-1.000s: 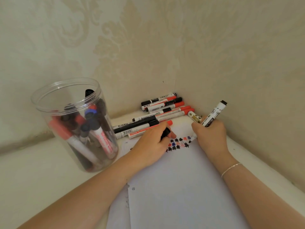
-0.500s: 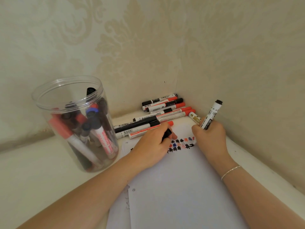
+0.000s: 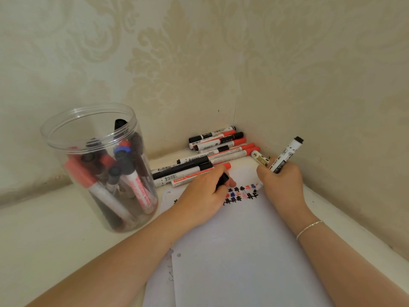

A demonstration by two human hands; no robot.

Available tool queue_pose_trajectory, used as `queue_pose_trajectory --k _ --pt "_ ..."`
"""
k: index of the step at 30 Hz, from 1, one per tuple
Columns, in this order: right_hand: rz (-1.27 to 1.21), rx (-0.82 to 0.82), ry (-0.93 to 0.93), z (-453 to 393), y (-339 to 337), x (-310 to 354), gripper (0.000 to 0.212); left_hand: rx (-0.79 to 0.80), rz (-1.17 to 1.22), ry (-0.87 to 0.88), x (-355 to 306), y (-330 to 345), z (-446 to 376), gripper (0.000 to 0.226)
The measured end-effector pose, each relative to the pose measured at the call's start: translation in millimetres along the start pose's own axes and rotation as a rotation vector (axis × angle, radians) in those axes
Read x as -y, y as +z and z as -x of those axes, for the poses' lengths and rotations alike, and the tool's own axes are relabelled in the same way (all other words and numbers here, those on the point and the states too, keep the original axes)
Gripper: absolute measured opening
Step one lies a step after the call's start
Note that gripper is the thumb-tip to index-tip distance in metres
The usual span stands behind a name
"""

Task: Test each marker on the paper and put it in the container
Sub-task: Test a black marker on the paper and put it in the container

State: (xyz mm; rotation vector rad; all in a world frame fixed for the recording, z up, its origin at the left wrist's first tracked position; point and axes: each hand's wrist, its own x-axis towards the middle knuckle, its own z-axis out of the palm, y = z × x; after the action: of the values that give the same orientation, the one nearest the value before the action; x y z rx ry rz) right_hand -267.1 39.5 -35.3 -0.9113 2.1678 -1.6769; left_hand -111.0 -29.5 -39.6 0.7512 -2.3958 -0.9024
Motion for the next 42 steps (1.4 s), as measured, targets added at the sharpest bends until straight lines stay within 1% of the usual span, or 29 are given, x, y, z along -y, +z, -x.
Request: queue_pose_trajectory --k 3,5,8,10,12,13,15,19,24,28,32,34,35,37,39,40,42 --pt "0.027 0.037 -0.013 1.7 2.6 1.6 0.034 -0.002 -0.009 0.01 0.0 -0.4 0.7 0.032" --pt "0.001 0.029 -0.018 2.3 2.2 1.0 0.035 0.004 -0.012 0.016 -0.4 -0.4 1.4 0.028" --pt "-0.23 0.005 -0.058 3.8 -2.9 4.4 0.035 -0.013 0.004 0.035 -0.8 -1.4 1.8 0.017" --pt "-0.395 0.033 -0.088 7.6 -6.1 12.1 0.031 -0.027 0.02 0.04 -1.5 -2.3 2.3 0.012" --pt "-0.591 0.13 -0.077 12.6 -6.7 20.0 0.022 -0.027 0.029 0.008 -2.3 -2.7 2.2 0.008" --pt "-0.698 0.193 -0.05 15.1 -6.1 22.6 0.02 -0.025 0.027 -0.014 -2.7 -2.8 2.0 0.007" --pt "-0.815 0.28 -0.009 19.3 -4.0 23.6 0.028 -0.016 0.022 -0.037 -3.3 -2.8 1.6 0.006" --pt "-0.751 0.283 -0.018 23.3 1.6 22.7 0.028 0.0 0.021 -0.057 -5.3 -3.8 1.7 0.012" --pt "-0.695 0.289 -0.019 24.7 2.9 24.0 0.025 0.0 0.027 -0.048 -6.2 -4.8 2.2 0.004" --pt "-0.712 0.262 -0.003 26.7 1.6 26.0 0.024 0.008 0.029 -0.028 -5.0 -4.3 1.8 0.006" --pt "-0.552 0.27 0.005 25.0 5.0 21.0 0.023 0.023 0.019 0.029 -7.2 -4.4 3.3 0.01" --pt "-0.499 0.322 0.006 25.1 5.6 20.8 0.024 0.014 0.018 0.049 -8.2 -4.9 4.1 0.017" --pt "-0.508 0.361 0.01 25.9 4.8 21.8 0.023 -0.003 0.03 0.046 -8.8 -5.6 4.5 0.021" --pt "-0.632 0.449 0.053 27.5 1.2 25.7 0.016 -0.043 0.072 0.03 -11.2 -8.2 5.7 0.022" --pt "-0.807 0.524 0.129 27.7 -2.6 30.7 0.031 -0.085 0.148 0.014 -16.4 -12.1 6.3 0.024" --pt "-0.866 0.532 0.151 27.6 -3.4 33.9 0.037 -0.11 0.186 0.013 -20.2 -14.1 5.9 0.029" --pt "-0.925 0.489 0.136 31.3 -1.1 43.0 0.041 -0.189 0.209 0.028 -28.9 -16.9 4.7 0.047"
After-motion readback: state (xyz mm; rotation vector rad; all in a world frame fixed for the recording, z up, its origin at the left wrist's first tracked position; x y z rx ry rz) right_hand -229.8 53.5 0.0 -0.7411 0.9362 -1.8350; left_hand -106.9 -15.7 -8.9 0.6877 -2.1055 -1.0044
